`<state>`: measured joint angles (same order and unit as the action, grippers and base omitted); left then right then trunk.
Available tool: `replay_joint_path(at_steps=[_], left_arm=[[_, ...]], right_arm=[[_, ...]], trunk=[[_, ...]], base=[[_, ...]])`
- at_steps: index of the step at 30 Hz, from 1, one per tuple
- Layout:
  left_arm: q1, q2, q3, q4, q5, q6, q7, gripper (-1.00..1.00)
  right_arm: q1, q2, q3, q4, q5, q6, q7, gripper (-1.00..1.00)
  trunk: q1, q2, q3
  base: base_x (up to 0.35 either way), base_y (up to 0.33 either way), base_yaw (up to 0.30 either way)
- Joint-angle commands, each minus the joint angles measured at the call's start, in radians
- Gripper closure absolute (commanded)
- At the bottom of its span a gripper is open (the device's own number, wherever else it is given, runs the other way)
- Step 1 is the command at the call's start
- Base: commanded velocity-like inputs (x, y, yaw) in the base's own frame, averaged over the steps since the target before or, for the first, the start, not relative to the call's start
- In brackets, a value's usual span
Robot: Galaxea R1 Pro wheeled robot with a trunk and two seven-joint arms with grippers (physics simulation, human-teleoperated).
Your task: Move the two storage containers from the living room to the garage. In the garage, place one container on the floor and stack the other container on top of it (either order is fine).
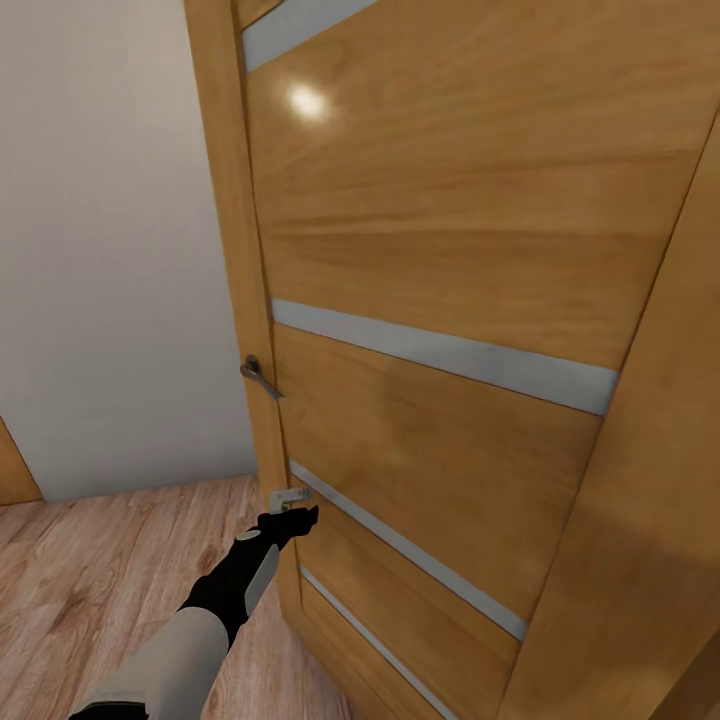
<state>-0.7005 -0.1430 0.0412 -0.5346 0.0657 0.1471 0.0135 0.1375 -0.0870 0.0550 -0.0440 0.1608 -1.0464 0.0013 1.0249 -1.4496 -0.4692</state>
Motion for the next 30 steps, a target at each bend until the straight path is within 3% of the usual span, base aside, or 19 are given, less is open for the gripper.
replay_joint_path(at_steps=[1, 18, 30], left_arm=[[0.0, -0.001, 0.002, -0.002, 0.011, 0.006, -0.001, -1.0], [-0.001, -0.001, 0.002, -0.001, 0.011, 0.006, -0.001, -1.0], [0.0, -0.001, 0.002, -0.001, 0.011, 0.006, -0.001, -1.0]], right_arm=[[0.001, 0.0, 0.004, -0.002, -0.003, -0.001, 0.0, -1.0], [0.001, 0.0, 0.003, -0.002, -0.004, -0.001, -0.001, -1.0], [0.001, 0.0, 0.003, -0.002, -0.004, -0.001, -0.002, -1.0]], trunk=[[0.0, 0.0, -0.001], [0.0, 0.0, -0.001], [0.0, 0.0, -0.001]], base=[[0.0, 0.0, 0.0], [0.0, 0.0, -0.003], [0.0, 0.0, -0.17]])
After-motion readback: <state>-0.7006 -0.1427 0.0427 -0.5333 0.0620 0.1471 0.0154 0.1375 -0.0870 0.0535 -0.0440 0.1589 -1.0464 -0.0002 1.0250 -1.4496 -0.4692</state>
